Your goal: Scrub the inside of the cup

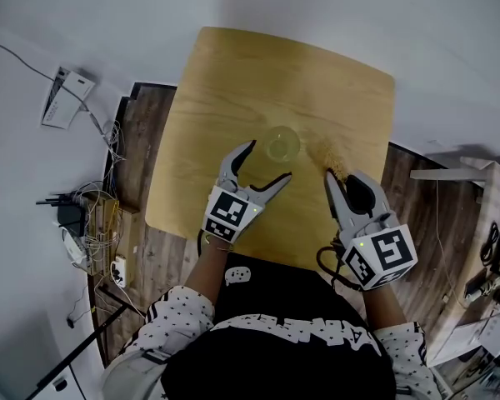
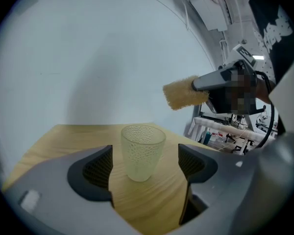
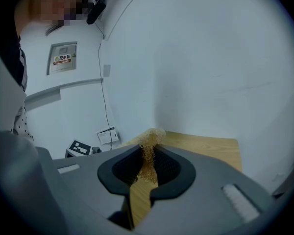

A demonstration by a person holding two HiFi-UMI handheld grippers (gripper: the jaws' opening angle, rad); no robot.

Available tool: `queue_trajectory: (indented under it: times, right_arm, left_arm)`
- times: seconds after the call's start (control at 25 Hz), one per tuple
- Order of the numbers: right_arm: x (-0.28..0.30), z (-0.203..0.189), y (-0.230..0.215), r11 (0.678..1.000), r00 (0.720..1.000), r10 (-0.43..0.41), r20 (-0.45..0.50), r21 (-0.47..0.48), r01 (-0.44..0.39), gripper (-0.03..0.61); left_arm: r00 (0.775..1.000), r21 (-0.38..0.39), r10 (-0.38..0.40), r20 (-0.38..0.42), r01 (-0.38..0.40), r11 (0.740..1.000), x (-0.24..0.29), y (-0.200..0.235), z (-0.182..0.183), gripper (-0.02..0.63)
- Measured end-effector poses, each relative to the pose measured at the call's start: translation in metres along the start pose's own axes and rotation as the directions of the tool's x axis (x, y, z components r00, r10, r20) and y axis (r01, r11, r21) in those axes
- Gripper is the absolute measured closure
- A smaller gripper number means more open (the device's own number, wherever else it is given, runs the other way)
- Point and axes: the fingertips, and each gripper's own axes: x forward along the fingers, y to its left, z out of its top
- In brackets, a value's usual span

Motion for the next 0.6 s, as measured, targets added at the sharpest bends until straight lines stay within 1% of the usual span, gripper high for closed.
queue_trajectory:
  times: [0.08, 0.24, 0.4, 0.6]
  right_arm:
    - [0.001, -0.002, -0.002, 1.0, 1.0, -0.008, -0.007, 0.005, 0.008, 0.506]
    - [0.002, -0.003, -0.007, 1.0, 1.0, -0.021, -0.011, 0.017, 0.022, 0.506]
    - [0.002, -0.002, -0.011, 0.999, 0.999, -0.032, -0.015, 0.02, 0.032, 0.506]
    - [-0.001, -0.002, -0.016, 0.998, 0.998, -0.055, -0.016, 0.024, 0.055, 0.506]
  left_arm:
    - [1.0, -0.004, -0.005, -0.006, 0.005, 1.0, 0.006, 0.002, -0.003, 0.21]
    - [0.999, 0.012, -0.023, -0.023, 0.023, 1.0, 0.019, 0.001, -0.007, 0.21]
    - [0.999, 0.004, -0.036, -0.04, 0.036, 0.999, 0.03, 0.001, -0.012, 0.209]
    - [0.998, 0.014, -0.036, -0.043, 0.037, 0.999, 0.038, 0.003, -0.014, 0.207]
